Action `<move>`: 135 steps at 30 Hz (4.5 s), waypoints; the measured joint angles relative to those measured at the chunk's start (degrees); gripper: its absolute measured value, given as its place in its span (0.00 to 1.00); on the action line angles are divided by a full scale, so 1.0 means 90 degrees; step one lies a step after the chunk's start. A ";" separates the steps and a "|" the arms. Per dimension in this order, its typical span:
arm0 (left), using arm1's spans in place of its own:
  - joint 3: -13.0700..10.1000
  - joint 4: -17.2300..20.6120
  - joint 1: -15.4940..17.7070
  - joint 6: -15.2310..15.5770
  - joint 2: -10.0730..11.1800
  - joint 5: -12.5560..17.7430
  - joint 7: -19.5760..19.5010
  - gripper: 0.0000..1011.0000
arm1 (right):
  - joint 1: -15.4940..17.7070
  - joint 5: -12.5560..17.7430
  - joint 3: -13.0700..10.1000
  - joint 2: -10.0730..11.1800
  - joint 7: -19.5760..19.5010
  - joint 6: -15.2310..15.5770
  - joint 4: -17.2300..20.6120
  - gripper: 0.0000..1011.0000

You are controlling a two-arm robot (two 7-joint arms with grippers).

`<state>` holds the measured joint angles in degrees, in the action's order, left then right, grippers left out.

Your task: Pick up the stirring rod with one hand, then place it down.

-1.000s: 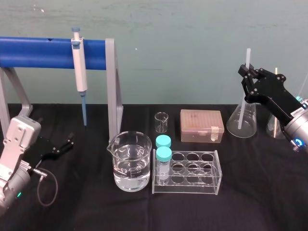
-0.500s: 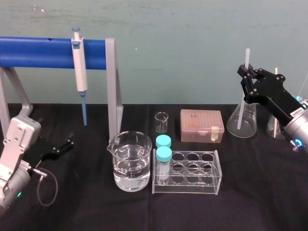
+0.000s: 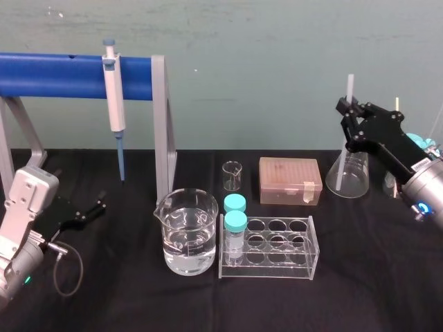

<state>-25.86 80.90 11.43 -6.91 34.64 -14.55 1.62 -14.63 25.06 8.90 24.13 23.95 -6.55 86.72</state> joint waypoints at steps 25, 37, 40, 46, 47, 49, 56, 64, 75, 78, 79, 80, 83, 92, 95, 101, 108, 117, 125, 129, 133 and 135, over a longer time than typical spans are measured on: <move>0.0000 0.0000 0.0000 0.0000 0.0000 0.0000 0.0000 0.99 | -0.0334 0.0717 0.1002 -0.0186 0.1019 -0.0084 -0.0533 0.07; 0.0000 0.0000 0.0000 0.0000 0.0000 0.0000 0.0000 0.99 | -0.0336 0.0568 0.1180 -0.0233 0.1127 -0.0736 -0.0839 0.07; 0.0000 0.0000 0.0000 0.0000 0.0000 0.0000 0.0000 0.99 | -0.0356 0.0512 0.1205 -0.0256 0.1129 -0.0820 -0.0908 0.07; 0.0000 0.0000 0.0000 0.0000 0.0000 0.0000 0.0000 0.99 | -0.0388 0.0419 0.1220 -0.0297 0.1106 -0.0896 -0.1044 0.07; 0.0000 0.0000 0.0000 0.0000 0.0000 0.0000 0.0000 0.99 | -0.0391 0.0413 0.1220 -0.0301 0.1102 -0.0899 -0.1057 0.07; 0.0000 0.0000 0.0000 0.0000 0.0000 0.0000 0.0000 0.99 | -0.0399 0.0399 0.1220 -0.0320 0.1081 -0.0902 -0.1115 0.07; 0.0000 0.0000 0.0000 0.0000 0.0000 0.0000 0.0000 0.99 | -0.0401 0.0367 0.1212 -0.0400 0.1009 -0.0884 -0.1265 0.07; 0.0000 0.0000 0.0000 0.0000 0.0000 0.0000 0.0000 0.99 | -0.0386 0.0341 0.1212 -0.0495 0.0955 -0.0860 -0.1455 0.07; 0.0000 0.0000 0.0000 0.0000 0.0000 0.0000 0.0000 0.99 | -0.0328 0.0320 0.1170 -0.0549 0.0918 -0.0819 -0.1569 0.07; 0.0000 0.0000 0.0000 0.0000 0.0000 0.0000 0.0000 0.99 | -0.0314 0.0311 0.1164 -0.0559 0.0903 -0.0804 -0.1585 0.07; 0.0000 0.0000 0.0000 0.0000 0.0000 0.0000 0.0000 0.99 | -0.0308 0.0308 0.1162 -0.0566 0.0896 -0.0799 -0.1594 0.07; 0.0000 0.0000 0.0000 0.0000 0.0000 0.0000 0.0000 0.99 | -0.0308 0.0308 0.1162 -0.0566 0.0896 -0.0799 -0.1594 0.07; 0.0000 0.0000 0.0000 0.0000 0.0000 0.0000 0.0000 0.99 | -0.0285 0.0302 0.1153 -0.0579 0.0871 -0.0784 -0.1600 0.07; 0.0000 0.0000 0.0000 0.0000 0.0000 0.0000 0.0000 0.99 | -0.0229 0.0265 0.1129 -0.0606 0.0805 -0.0731 -0.1608 0.07; 0.0000 0.0000 0.0000 0.0000 0.0000 0.0000 0.0000 0.99 | -0.0223 0.0251 0.1129 -0.0610 0.0793 -0.0713 -0.1610 0.07; 0.0000 0.0000 0.0000 0.0000 0.0000 0.0000 0.0000 0.99 | -0.0199 0.0206 0.1129 -0.0620 0.0753 -0.0693 -0.1632 0.07; 0.0000 0.0000 0.0000 0.0000 0.0000 0.0000 0.0000 0.99 | -0.0177 0.0118 0.1132 -0.0624 0.0690 -0.0674 -0.1629 0.07; 0.0000 0.0000 0.0000 0.0000 0.0000 0.0000 0.0000 0.99 | -0.0177 0.0124 0.1135 -0.0620 0.0694 -0.0674 -0.1626 0.09; 0.0000 0.0000 0.0000 0.0000 0.0000 0.0000 0.0000 0.99 | -0.0181 0.0139 0.1135 -0.0620 0.0697 -0.0676 -0.1623 0.32; 0.0000 0.0000 0.0000 0.0000 0.0000 0.0000 0.0000 0.99 | -0.0183 0.0142 0.1135 -0.0620 0.0701 -0.0677 -0.1623 0.43; 0.0000 0.0000 0.0000 0.0000 0.0000 0.0000 0.0000 0.99 | -0.0184 0.0145 0.1135 -0.0620 0.0704 -0.0677 -0.1623 0.55; 0.0000 0.0000 0.0000 0.0000 0.0000 0.0000 0.0000 0.99 | -0.0184 0.0147 0.1135 -0.0620 0.0705 -0.0676 -0.1623 0.62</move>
<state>-25.86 80.90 11.43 -6.91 34.64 -14.55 1.62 -16.29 26.38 19.12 18.55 30.30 -12.64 72.12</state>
